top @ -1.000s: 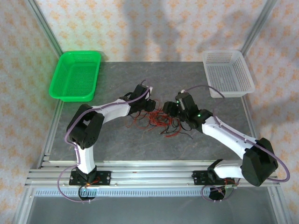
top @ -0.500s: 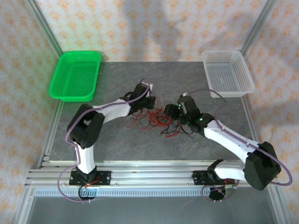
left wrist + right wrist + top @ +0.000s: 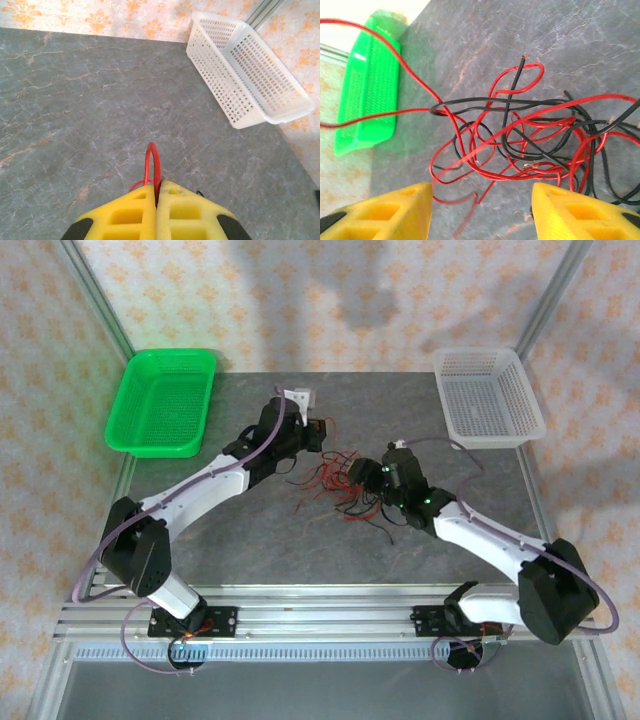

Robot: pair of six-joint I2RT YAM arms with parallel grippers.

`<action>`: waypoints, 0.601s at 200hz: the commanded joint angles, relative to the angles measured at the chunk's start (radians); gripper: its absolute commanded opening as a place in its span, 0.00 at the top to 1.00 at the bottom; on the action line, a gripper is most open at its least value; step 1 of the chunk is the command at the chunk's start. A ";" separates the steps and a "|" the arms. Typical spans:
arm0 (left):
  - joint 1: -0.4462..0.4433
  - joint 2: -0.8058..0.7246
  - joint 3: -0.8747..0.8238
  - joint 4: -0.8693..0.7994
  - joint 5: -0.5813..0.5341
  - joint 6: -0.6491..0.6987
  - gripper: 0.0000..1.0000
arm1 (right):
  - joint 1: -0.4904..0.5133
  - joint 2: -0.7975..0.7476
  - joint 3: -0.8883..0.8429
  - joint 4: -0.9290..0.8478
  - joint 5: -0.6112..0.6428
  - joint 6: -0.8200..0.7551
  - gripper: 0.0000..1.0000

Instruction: Untangle the cables

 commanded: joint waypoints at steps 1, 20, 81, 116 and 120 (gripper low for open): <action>-0.012 -0.022 0.011 -0.056 0.007 -0.041 1.00 | -0.011 0.087 -0.011 0.196 -0.047 0.109 0.46; -0.015 -0.050 0.014 -0.056 0.012 -0.053 1.00 | -0.011 0.182 0.024 0.256 -0.066 0.123 0.46; -0.025 -0.106 0.046 -0.074 0.018 -0.067 1.00 | -0.011 0.467 0.153 0.327 -0.086 0.134 0.49; -0.028 -0.141 0.090 -0.105 0.015 -0.062 1.00 | -0.019 0.558 0.138 0.360 -0.058 0.172 0.55; -0.028 -0.144 0.097 -0.111 0.014 -0.060 1.00 | -0.022 0.563 0.133 0.363 -0.058 0.176 0.56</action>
